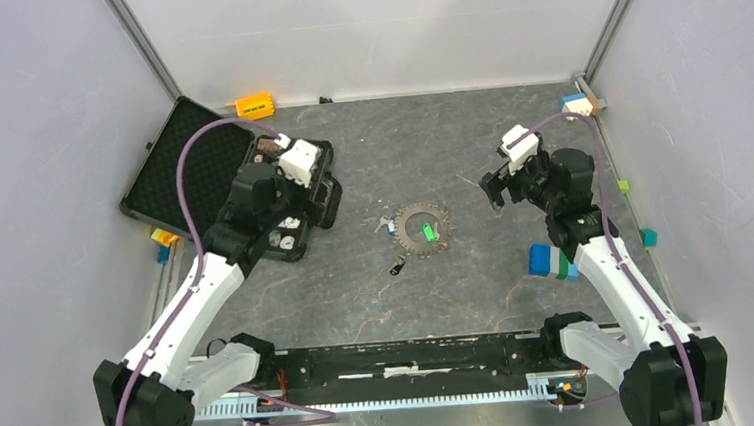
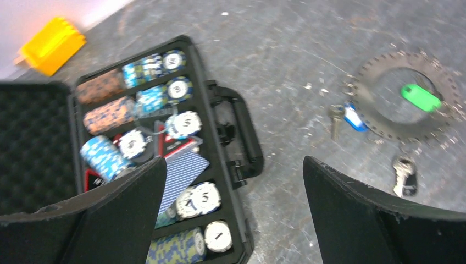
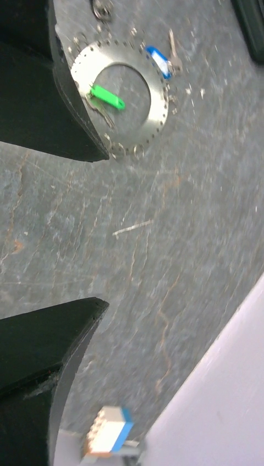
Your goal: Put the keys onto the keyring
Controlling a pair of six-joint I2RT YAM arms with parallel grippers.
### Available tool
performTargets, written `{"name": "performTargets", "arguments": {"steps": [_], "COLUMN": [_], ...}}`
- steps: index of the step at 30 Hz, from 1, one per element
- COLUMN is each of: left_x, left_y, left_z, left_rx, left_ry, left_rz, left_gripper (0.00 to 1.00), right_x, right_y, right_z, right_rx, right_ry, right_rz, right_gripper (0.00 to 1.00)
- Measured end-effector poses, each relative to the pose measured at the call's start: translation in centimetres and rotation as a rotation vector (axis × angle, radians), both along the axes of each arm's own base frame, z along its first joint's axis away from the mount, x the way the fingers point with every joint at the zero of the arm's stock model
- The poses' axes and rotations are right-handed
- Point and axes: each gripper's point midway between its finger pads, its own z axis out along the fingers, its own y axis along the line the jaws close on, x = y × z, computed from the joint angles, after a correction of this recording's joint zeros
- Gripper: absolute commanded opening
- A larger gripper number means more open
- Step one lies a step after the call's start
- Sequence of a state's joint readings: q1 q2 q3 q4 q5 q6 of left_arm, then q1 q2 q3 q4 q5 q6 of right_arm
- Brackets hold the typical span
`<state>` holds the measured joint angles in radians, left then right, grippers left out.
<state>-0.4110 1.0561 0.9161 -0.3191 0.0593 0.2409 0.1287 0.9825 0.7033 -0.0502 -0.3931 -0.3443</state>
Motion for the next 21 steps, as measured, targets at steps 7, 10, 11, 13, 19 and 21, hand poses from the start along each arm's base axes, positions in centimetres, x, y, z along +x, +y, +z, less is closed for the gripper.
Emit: {"name": "performTargets", "arguments": {"steps": [7, 10, 11, 13, 19, 21], "left_x": [1.0, 1.0, 0.9, 0.9, 0.0, -0.6], "left_y": [4.6, 5.7, 5.9, 6.2, 6.7, 6.8], "left_z": [2.0, 2.5, 2.6, 2.5, 1.3, 1.3], "left_rx": [-0.074, -0.084, -0.085, -0.085, -0.088, -0.106], "left_ry": [-0.104, -0.132, -0.136, -0.142, -0.151, -0.159], "left_rz": [0.201, 0.234, 0.240, 0.250, 0.263, 0.269], "left_gripper": [1.00, 1.00, 1.00, 1.00, 1.00, 1.00], "right_x": [1.1, 1.4, 1.4, 1.6, 1.5, 1.2], "right_y": [-2.3, -3.1, -3.3, -4.1, -5.7, -6.2], "right_z": [1.1, 1.9, 2.2, 2.8, 1.6, 0.8], "right_rx": [0.014, 0.025, 0.030, 0.042, 0.009, -0.008], "right_ry": [-0.036, -0.060, -0.069, -0.095, -0.046, -0.018], "right_rz": [-0.165, -0.216, -0.234, -0.285, -0.375, -0.402], "right_gripper": [0.98, 0.98, 0.98, 0.98, 0.98, 0.98]}}
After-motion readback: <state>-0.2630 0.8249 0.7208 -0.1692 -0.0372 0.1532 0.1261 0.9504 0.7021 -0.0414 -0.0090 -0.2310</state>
